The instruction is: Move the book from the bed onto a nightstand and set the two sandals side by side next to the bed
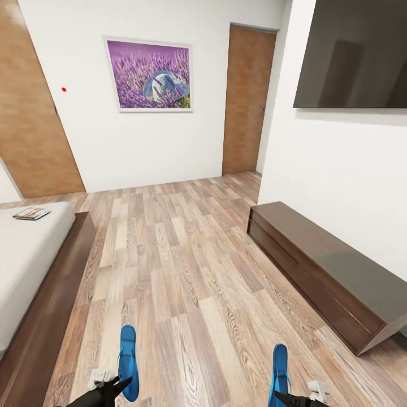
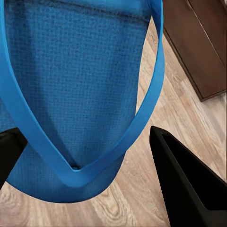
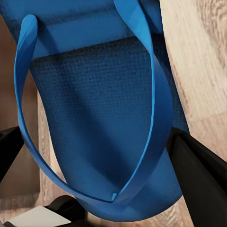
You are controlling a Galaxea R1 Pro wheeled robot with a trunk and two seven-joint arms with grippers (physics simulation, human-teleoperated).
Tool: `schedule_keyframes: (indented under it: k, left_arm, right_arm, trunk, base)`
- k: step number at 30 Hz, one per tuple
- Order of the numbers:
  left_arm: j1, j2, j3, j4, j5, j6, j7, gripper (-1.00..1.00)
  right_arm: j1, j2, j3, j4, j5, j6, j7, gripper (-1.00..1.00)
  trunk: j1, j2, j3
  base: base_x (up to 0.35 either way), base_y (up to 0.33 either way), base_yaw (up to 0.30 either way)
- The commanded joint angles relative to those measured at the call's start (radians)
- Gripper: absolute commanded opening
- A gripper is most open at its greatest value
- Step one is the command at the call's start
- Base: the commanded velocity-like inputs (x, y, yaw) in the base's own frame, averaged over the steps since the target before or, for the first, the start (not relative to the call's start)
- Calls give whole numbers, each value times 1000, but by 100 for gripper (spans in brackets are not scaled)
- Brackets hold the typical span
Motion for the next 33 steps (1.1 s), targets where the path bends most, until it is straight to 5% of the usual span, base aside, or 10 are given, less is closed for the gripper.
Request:
schedule_keyframes:
  k: [1,15,33]
  left_arm:
    - [-1,0,-2,1,2,-9,3,-100]
    - [-1,0,-2,2,2,-8,3,-100]
    - [-1,-1,-4,1,2,-6,4,-100]
  right_arm:
    - [-1,1,-9,-1,5,9,4,-100]
    - [-1,3,-8,-1,7,8,4,-100]
    - [-1,5,-8,-2,9,8,4,-100]
  trunk:
    - [0,0,-1]
    - [0,0,2]
    - [0,0,2]
  base:
    - [0,0,0]
    - [15,0,0]
    - [316,0,14]
